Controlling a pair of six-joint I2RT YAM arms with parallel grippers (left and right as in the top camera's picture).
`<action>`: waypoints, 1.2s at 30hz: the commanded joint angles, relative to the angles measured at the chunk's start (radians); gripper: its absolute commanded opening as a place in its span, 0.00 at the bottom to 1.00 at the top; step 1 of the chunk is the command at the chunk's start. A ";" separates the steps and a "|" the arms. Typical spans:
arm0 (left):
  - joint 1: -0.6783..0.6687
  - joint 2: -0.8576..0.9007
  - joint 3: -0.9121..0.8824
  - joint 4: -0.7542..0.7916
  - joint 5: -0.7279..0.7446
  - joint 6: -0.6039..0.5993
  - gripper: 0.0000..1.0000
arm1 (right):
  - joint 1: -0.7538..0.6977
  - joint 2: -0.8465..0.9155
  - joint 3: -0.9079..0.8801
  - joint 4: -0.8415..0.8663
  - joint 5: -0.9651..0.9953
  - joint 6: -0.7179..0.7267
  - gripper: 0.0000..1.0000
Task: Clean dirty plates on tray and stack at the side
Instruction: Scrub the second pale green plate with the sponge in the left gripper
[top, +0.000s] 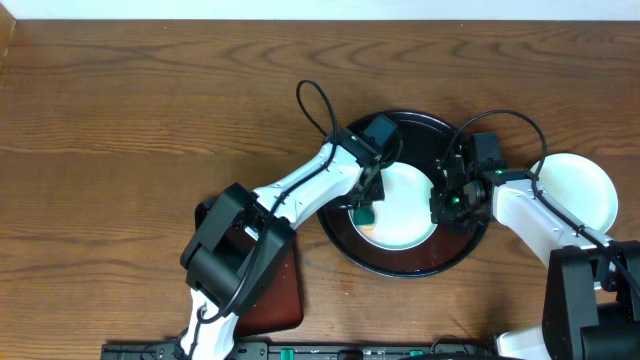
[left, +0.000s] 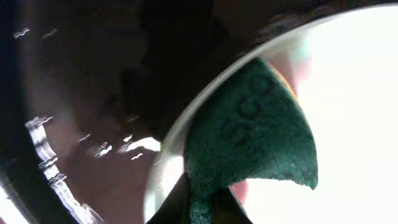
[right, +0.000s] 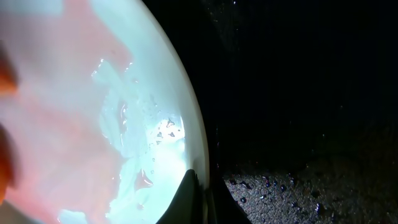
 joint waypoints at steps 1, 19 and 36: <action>-0.003 0.051 -0.025 0.095 0.018 0.046 0.08 | 0.009 0.034 -0.026 -0.006 0.050 -0.025 0.01; -0.176 0.098 -0.030 0.247 0.307 -0.026 0.09 | 0.010 0.034 -0.026 -0.022 0.050 -0.026 0.01; 0.016 -0.023 0.006 -0.177 -0.172 0.001 0.08 | 0.010 0.034 -0.026 -0.028 0.061 -0.026 0.01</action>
